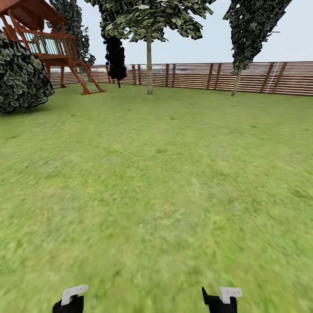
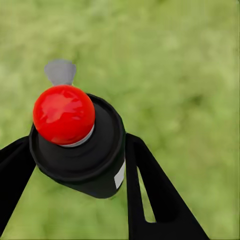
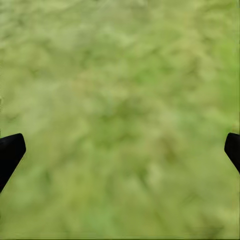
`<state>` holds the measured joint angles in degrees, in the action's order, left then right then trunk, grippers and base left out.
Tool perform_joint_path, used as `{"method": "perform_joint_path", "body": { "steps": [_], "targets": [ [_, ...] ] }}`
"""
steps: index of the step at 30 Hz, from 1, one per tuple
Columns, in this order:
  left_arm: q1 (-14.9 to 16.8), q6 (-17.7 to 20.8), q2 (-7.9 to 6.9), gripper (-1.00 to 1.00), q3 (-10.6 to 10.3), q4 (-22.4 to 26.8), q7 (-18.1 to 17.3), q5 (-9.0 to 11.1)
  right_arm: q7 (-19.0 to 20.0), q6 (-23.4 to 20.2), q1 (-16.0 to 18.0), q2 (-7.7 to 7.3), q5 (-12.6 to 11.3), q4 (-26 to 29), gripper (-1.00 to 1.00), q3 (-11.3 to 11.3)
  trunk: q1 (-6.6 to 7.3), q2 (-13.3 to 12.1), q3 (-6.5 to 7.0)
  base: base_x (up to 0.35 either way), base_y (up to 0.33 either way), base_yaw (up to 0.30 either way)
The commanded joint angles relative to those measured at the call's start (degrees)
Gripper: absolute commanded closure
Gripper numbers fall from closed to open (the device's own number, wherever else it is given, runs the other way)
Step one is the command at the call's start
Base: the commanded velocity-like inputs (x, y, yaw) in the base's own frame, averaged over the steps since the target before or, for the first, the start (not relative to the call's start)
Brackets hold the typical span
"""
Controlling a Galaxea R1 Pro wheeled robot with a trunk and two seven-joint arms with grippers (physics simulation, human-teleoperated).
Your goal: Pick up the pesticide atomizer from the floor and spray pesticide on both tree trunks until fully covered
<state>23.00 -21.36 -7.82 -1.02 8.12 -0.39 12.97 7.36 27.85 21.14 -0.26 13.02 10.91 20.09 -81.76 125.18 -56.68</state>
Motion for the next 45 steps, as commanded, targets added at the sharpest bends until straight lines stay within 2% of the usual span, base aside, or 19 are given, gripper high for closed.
{"method": "perform_joint_path", "body": {
  "steps": [1,5,10,13,45],
  "targets": [
    [0.03,-0.17,-0.01,1.00,-0.12,-0.04,-0.04,0.30,0.31,0.21,0.05,0.05,0.30,-0.76,-1.00,0.54,-0.03,0.02,-0.05,0.339,0.000,0.000],
    [0.03,-0.17,-0.01,1.00,-0.12,-0.04,-0.04,0.30,0.29,0.14,0.05,0.11,0.26,-1.82,-1.00,0.56,-0.03,0.02,-0.05,0.339,0.000,0.000],
    [0.03,-0.17,-0.01,1.00,-0.12,-0.04,-0.04,0.30,0.29,0.03,0.05,0.18,0.25,-7.31,-1.00,0.56,-0.03,0.02,-0.05,0.339,0.000,0.000],
    [0.03,-0.17,-0.01,1.00,-0.12,-0.04,-0.04,0.30,0.29,0.02,0.05,0.23,0.25,-8.55,-1.00,0.56,-0.03,0.02,-0.05,0.339,0.000,0.000],
    [0.03,-0.17,-0.01,1.00,-0.12,-0.04,-0.04,0.30,0.29,-0.07,-0.03,0.08,0.25,-9.04,-1.00,0.56,-0.03,0.02,-0.05,0.339,0.000,0.000]
  ]
}}
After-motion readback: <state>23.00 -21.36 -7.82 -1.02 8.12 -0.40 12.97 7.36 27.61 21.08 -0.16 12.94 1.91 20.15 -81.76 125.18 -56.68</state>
